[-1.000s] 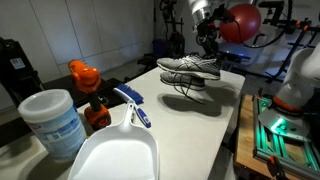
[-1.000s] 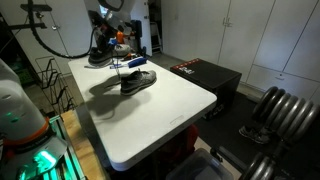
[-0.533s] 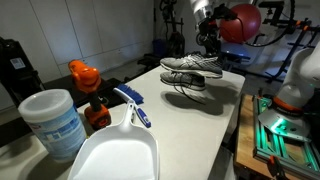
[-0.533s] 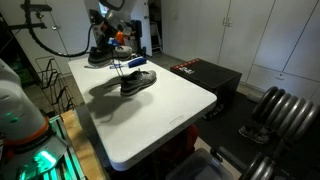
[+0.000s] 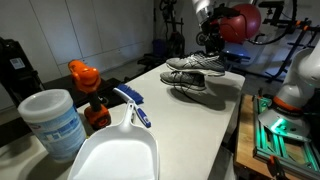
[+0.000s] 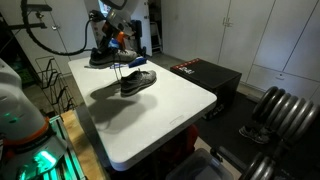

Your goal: Pick up the top sneaker and put it on the table, pick up the left sneaker and put it on top of the right sneaker

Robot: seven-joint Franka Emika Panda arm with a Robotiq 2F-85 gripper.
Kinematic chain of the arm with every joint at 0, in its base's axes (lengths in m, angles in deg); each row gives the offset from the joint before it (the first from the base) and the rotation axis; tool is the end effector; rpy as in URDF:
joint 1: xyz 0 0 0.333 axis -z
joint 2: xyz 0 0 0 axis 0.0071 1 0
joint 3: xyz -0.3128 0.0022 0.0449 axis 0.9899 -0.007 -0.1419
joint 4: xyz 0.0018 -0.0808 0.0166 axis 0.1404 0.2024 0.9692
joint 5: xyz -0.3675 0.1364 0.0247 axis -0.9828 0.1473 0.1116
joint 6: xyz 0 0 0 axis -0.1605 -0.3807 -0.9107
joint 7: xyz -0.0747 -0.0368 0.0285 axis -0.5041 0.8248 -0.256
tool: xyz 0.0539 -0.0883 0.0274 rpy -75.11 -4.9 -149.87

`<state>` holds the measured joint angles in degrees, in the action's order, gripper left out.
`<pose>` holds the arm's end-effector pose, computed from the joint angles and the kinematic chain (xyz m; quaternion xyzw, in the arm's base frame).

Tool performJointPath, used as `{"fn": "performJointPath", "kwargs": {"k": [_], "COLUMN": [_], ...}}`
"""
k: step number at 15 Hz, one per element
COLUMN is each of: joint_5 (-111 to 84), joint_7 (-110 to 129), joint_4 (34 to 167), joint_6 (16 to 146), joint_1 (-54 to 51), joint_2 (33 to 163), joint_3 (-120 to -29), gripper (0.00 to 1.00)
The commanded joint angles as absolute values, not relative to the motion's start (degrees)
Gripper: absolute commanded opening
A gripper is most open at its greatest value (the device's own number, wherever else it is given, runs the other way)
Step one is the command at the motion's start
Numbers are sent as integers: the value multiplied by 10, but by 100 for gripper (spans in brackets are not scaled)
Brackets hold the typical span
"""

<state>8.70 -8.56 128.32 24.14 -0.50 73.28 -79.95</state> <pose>0.4378 0.0550 0.4622 -0.9252 0.1894 0.3126 0.1021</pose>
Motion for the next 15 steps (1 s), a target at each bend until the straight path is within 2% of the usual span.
{"fn": "performJointPath", "kwargs": {"k": [1, 7, 15], "joint_5": [24, -93, -69], "joint_7": [-112, -63, -9], "joint_4": [1275, 1252, 1221], "joint_6": [226, 240, 277], "joint_1": [6, 2, 5], "joint_2": [714, 727, 766], "joint_3": [-800, -805, -792], "gripper": [4, 3, 3]}}
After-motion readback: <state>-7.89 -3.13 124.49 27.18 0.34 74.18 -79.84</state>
